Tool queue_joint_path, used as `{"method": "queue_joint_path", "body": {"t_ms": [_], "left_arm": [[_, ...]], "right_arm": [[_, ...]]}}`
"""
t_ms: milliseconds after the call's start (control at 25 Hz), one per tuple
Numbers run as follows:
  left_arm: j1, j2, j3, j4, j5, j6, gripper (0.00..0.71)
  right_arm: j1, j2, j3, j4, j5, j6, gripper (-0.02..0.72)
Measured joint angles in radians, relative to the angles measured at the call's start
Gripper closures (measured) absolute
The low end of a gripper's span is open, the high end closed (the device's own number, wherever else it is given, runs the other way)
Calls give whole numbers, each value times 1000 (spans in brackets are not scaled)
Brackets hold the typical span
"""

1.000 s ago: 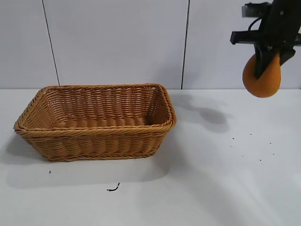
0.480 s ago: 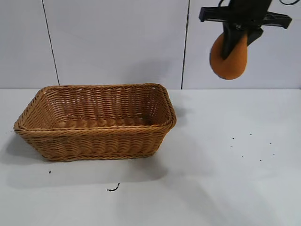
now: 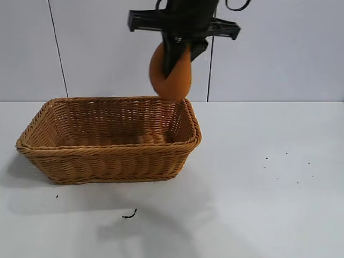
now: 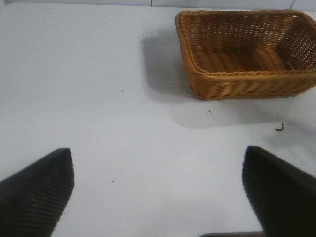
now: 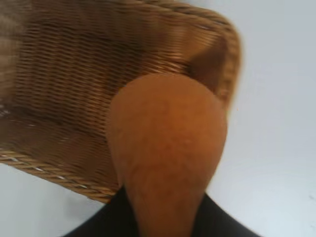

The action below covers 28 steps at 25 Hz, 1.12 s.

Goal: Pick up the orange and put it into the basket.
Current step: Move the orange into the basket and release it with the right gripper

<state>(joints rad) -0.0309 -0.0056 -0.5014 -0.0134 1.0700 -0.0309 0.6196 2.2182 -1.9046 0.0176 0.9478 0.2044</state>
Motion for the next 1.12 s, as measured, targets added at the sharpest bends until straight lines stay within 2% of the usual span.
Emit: {"method": "queue_joint_path", "body": {"t_ms": [160, 320, 360, 440, 520, 560, 640, 760, 920, 1120], "left_arm": [[0, 0, 0, 0, 0, 0, 44], [0, 0, 0, 0, 0, 0, 44], [0, 0, 0, 0, 0, 0, 44], [0, 0, 0, 0, 0, 0, 44], [0, 0, 0, 0, 0, 0, 44], [0, 0, 0, 0, 0, 0, 44], [0, 0, 0, 0, 0, 0, 44], [0, 0, 0, 0, 0, 0, 44], [0, 0, 0, 0, 0, 0, 44], [0, 0, 0, 0, 0, 0, 44]], "right_arm": [[0, 77, 0, -3, -48, 1, 633], [0, 99, 0, -3, -51, 3, 619], [1, 99, 0, -3, -48, 3, 580], [1, 98, 0, -3, -41, 3, 440], [1, 92, 0, -3, -33, 2, 243], [1, 87, -2, -3, -26, 0, 176], [1, 73, -26, -7, 8, 0, 99], [1, 60, -108, -30, 94, 0, 78], [-5, 56, -240, -111, 226, 0, 73], [-82, 49, -290, -126, 262, 0, 73]]}}
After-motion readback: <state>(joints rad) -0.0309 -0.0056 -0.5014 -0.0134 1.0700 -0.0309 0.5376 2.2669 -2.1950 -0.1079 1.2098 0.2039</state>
